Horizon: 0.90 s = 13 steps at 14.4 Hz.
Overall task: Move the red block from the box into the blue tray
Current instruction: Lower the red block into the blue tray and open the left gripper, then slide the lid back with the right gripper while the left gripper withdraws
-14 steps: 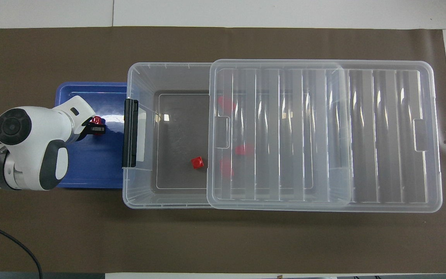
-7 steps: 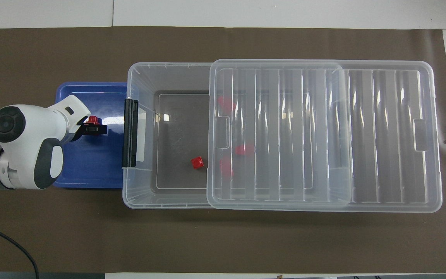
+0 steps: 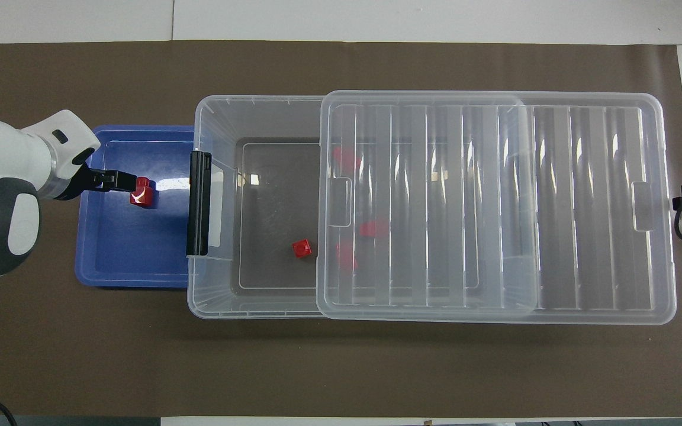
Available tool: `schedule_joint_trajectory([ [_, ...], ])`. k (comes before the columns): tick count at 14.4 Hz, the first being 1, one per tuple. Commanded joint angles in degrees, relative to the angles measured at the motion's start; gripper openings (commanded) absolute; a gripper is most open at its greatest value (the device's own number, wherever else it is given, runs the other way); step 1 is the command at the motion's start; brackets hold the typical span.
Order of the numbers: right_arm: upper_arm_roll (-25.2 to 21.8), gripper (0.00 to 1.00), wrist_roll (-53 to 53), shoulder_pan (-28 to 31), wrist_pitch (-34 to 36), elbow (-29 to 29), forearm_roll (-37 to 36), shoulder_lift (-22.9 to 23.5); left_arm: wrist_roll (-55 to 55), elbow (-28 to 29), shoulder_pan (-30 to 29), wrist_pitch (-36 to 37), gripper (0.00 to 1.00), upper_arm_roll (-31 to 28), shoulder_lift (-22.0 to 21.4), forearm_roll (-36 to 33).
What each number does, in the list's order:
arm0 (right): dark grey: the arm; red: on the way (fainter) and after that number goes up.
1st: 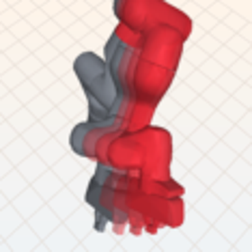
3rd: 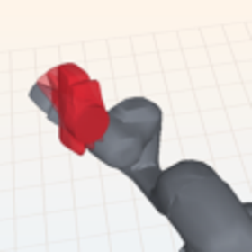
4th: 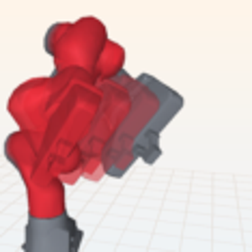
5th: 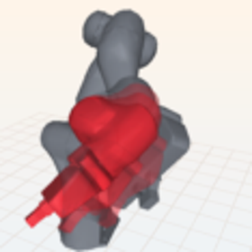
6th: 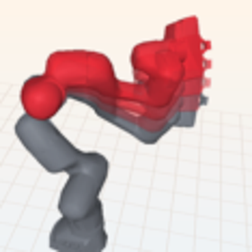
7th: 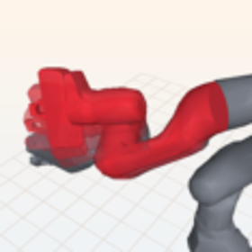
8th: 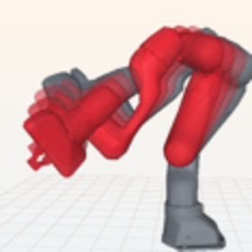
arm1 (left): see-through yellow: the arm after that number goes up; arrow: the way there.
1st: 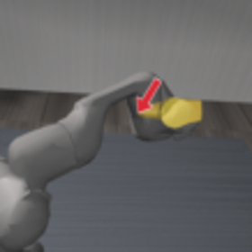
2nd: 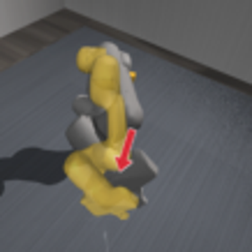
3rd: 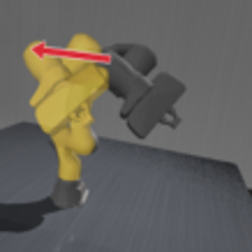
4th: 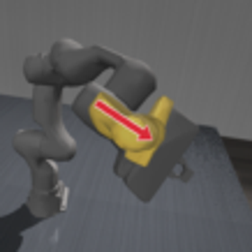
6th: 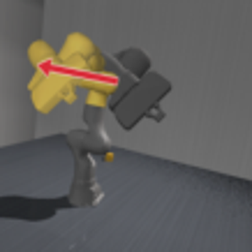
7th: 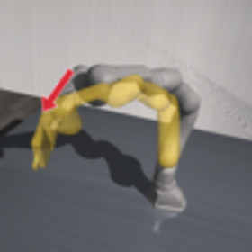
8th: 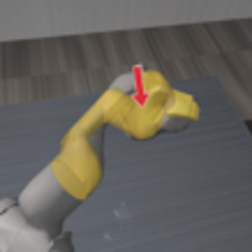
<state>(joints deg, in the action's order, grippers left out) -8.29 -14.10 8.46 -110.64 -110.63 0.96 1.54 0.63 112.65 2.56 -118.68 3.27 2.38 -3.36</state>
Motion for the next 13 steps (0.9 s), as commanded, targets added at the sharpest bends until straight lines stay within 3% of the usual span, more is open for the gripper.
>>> schedule_joint_trajectory([
  [1,0.1,0.00,2.3,-1.4,-3.3,-3.8,0.6,-1.6,-0.5,-8.8,0.0,10.3,1.00,0.2,0.3,-0.8],
  [8,0.5,0.00,9.3,-6.1,-3.4,-3.8,0.6,-1.6,-0.7,-22.8,-0.4,26.4,1.00,0.6,0.7,1.1],
  [13,1.2,0.00,16.9,-11.8,-3.4,-3.8,0.6,-1.7,-0.5,-17.8,-0.6,26.8,1.00,0.4,-3.3,1.4],
])
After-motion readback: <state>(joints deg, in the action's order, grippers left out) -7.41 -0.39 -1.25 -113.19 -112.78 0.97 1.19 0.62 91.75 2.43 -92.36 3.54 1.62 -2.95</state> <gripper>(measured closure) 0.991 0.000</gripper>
